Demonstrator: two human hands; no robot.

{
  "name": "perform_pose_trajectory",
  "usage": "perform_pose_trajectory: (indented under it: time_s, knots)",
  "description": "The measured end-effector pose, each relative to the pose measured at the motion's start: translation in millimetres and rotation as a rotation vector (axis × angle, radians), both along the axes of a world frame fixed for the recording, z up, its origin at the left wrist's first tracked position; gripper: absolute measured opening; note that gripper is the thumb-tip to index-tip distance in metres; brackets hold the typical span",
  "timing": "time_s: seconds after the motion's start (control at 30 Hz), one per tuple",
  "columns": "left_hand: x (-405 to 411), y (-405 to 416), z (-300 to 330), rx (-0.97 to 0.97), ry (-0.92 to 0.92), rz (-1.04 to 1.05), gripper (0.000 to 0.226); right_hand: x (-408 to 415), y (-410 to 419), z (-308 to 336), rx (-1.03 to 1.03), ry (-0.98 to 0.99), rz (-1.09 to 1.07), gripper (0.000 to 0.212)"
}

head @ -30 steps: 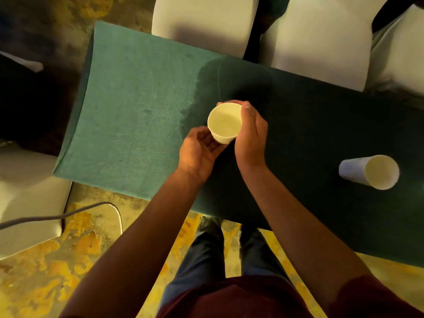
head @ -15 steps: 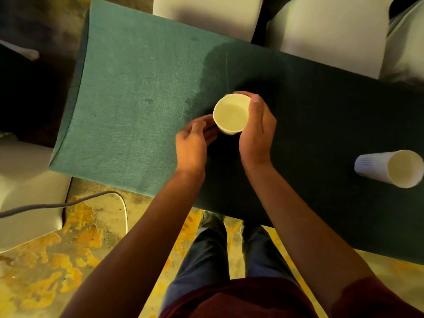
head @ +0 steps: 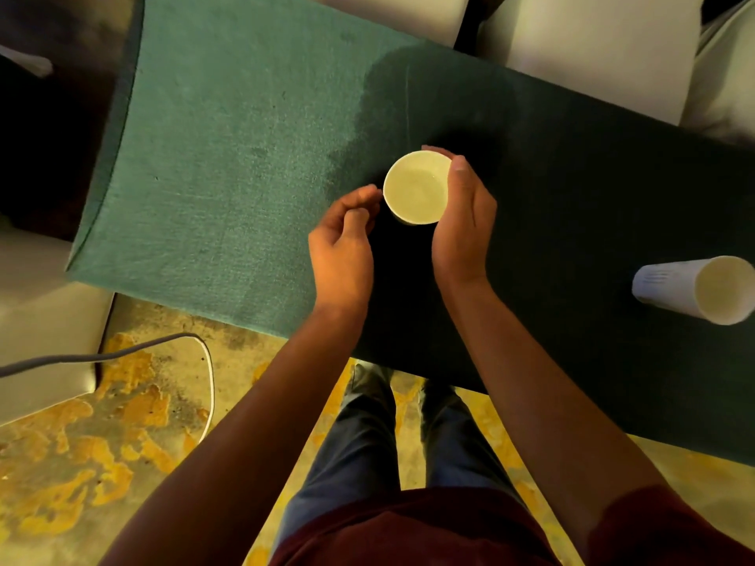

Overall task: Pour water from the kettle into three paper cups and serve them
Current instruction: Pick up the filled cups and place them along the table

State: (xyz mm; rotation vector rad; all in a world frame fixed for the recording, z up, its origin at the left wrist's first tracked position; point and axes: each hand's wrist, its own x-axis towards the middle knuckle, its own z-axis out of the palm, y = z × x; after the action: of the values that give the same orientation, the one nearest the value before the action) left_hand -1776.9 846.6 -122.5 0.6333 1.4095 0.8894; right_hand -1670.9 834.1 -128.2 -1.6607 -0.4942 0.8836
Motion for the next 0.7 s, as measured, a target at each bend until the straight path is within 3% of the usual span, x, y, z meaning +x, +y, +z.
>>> perform_pose_trajectory:
  time_s: [0.27, 0.53, 0.7]
  knots:
    - [-6, -5, 25, 0.057, 0.047, 0.051, 0.028, 17, -6, 27, 0.051, -0.007, -0.018, 0.033]
    - [4, -30, 67, 0.218, 0.196, -0.017, 0.028, 52, -25, 67, 0.097, -0.163, 0.007, 0.043]
    - [20, -49, 92, 0.271, 0.237, -0.009, 0.029, 79, -53, 100, 0.114, -0.144, 0.063, 0.044]
